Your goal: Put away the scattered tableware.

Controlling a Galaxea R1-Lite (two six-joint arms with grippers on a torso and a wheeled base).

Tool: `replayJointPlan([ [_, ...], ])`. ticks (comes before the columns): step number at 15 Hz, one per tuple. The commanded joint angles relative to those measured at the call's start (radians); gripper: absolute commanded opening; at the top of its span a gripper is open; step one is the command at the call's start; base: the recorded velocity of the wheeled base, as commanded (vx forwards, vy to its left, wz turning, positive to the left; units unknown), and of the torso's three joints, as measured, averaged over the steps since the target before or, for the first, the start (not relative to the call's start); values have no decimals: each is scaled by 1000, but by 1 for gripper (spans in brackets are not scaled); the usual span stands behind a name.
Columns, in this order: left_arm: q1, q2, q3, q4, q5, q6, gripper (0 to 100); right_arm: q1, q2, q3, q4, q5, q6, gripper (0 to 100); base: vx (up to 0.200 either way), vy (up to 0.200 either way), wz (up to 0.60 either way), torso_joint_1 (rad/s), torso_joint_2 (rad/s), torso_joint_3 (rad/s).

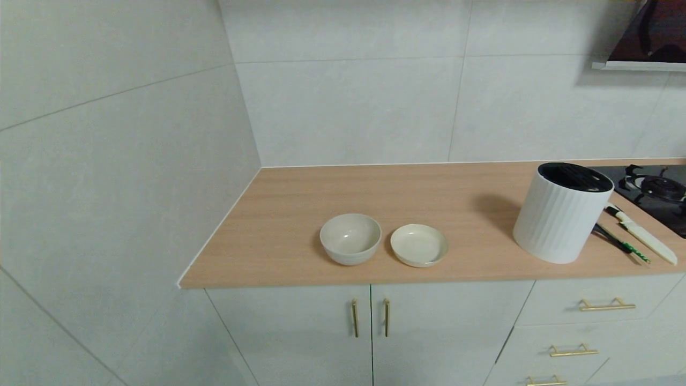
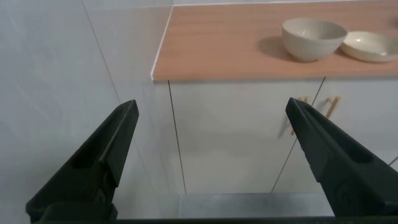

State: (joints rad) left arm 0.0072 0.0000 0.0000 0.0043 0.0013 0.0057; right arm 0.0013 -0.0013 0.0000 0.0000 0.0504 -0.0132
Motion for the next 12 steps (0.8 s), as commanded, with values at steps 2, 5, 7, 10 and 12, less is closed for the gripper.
replayJointPlan([
  [2, 0, 0, 0, 0, 0, 0, 100, 0, 1, 0, 0, 0, -1, 100, 0, 0, 0, -198, 422, 215],
  [5, 0, 0, 0, 0, 0, -1, 100, 0, 1, 0, 0, 0, -1, 100, 0, 0, 0, -243, 535, 294],
  [7, 0, 0, 0, 0, 0, -1, 100, 0, 1, 0, 0, 0, -1, 100, 0, 0, 0, -249, 547, 300],
  [10, 0, 2, 0, -1, 0, -1, 100, 0, 1, 0, 0, 0, -1, 100, 0, 0, 0, -238, 543, 302],
  [12, 0, 2, 0, 0, 0, -1, 100, 0, 1, 0, 0, 0, 1, 100, 0, 0, 0, -229, 525, 293],
])
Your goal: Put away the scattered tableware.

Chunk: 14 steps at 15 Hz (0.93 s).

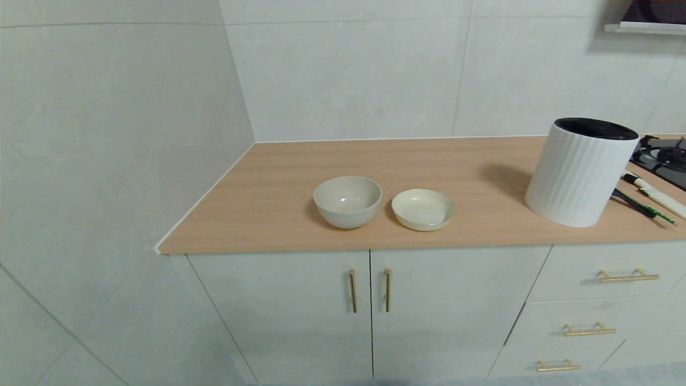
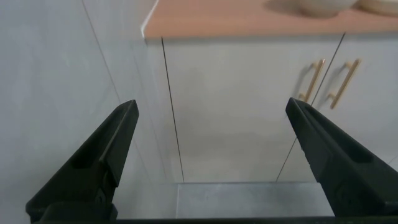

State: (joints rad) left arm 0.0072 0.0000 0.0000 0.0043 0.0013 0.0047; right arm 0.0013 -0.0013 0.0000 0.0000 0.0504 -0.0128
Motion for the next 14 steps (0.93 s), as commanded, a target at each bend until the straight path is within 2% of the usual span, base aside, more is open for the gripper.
replayJointPlan([
  [1, 0, 0, 0, 0, 0, 0, 100, 0, 1, 0, 0, 0, 0, 100, 0, 0, 0, -227, 525, 281],
  [14, 0, 2, 0, 0, 0, 0, 100, 0, 1, 0, 0, 0, 0, 100, 0, 0, 0, -186, 479, 290],
])
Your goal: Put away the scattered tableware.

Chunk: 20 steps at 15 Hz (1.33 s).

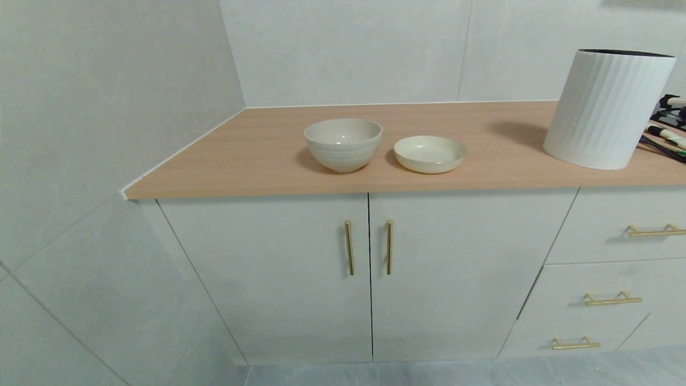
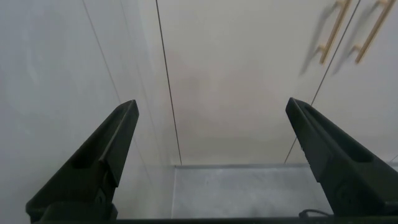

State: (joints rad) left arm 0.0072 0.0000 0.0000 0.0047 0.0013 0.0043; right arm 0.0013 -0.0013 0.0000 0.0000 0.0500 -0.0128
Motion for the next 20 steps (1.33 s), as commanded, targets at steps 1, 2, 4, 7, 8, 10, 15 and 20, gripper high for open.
replayJointPlan([
  [1, 0, 2, 0, 0, 0, 0, 100, 0, 1, 0, 0, 1, 0, 100, 0, 0, 0, -149, 447, 315],
  [2, 0, 2, 0, 0, 0, 0, 100, 0, 1, 0, 0, 1, -1, 100, 0, 0, 0, -134, 442, 305],
  [4, 0, 0, 0, 0, 0, 0, 100, 0, 1, 0, 0, 1, 0, 100, 0, 0, 0, -122, 444, 325],
  [7, 0, 0, 0, 0, 0, -1, 100, 0, 1, 0, 0, 1, -1, 100, 0, 0, 0, -64, 325, 248],
  [8, 0, 2, 0, 0, 0, -3, 100, 0, 1, 0, 0, 1, 0, 100, 0, 0, 0, -32, 119, 95],
  [10, 0, 0, 0, 0, 0, -4, 100, 0, 1, 0, 0, 1, -1, 100, 0, 0, 0, -6, 35, 18],
  [15, 0, 0, 0, 0, 0, -3, 100, 0, 1, 0, 0, -1, 0, 100, 0, 0, 0, 0, 0, 0],
  [20, 0, 0, 0, 0, 0, -1, 100, 13, 50, -149, 5, 48, 43, 100, 0, 0, 0, 0, 0, 0],
])
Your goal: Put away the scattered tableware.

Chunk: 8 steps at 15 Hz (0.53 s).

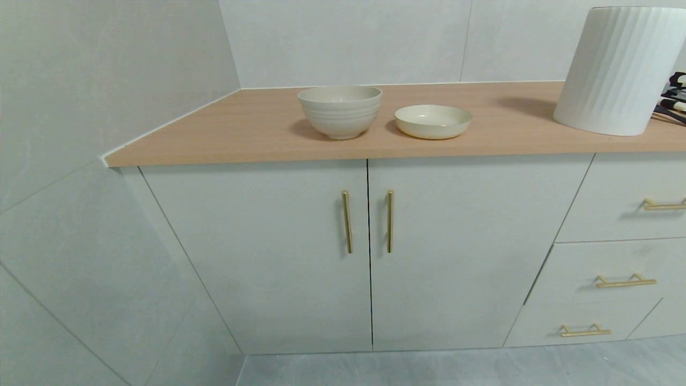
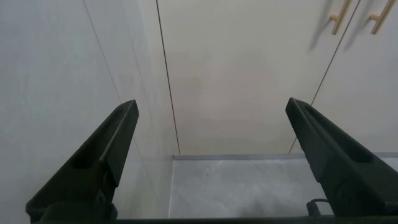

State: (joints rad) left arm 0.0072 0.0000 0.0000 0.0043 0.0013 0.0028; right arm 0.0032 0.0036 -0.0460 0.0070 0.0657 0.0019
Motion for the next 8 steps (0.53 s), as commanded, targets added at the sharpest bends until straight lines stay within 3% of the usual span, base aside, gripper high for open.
replayJointPlan([
  [1, 0, 0, 0, 0, 0, 0, 100, 11, 88, -111, 10, 78, 26, 100, 0, 0, 0, 0, 0, 0],
  [5, 0, 0, 0, 0, 0, 0, 100, 46, 311, -140, 5, 233, 24, 100, 0, 0, 0, 0, 0, 0],
  [7, 0, 0, 0, 0, 0, -1, 100, 89, 477, -221, 2, 259, 24, 100, 0, 0, 0, 0, 0, 0],
  [8, 0, 0, 0, 0, 0, -1, 100, 158, 664, -331, -1, 256, 24, 100, 0, 0, 0, 0, 0, 0],
])
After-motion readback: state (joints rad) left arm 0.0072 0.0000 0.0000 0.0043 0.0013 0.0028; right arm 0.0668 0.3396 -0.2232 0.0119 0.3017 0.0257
